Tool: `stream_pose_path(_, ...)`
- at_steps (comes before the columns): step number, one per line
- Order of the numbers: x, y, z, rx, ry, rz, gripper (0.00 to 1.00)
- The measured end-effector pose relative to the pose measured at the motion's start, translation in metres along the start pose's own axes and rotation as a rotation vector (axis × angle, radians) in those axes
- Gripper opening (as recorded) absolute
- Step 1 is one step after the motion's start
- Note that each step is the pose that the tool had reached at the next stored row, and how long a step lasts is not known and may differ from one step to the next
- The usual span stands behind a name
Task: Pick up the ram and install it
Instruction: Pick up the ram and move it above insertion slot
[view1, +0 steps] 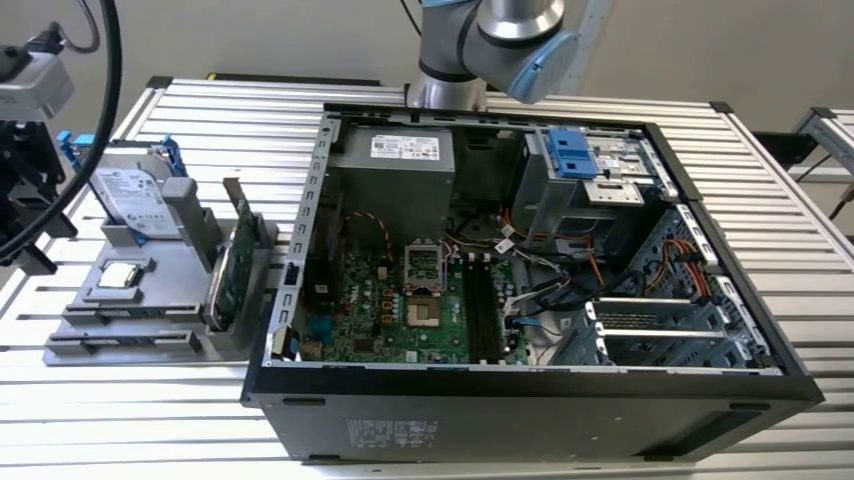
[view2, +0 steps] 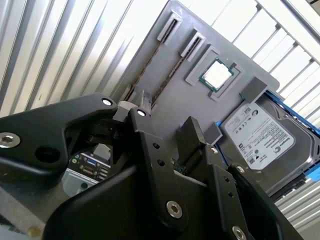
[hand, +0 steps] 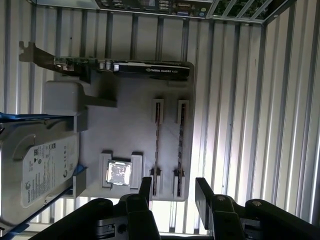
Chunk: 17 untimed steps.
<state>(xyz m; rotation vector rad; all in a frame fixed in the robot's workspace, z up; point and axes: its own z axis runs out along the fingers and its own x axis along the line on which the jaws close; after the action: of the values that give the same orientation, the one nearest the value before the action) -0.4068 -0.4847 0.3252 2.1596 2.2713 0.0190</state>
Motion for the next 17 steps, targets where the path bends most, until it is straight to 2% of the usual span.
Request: stream_pose_path(17,-0.0002,0.0000,0.0031,0.0000,0.0000,0.000,1.00)
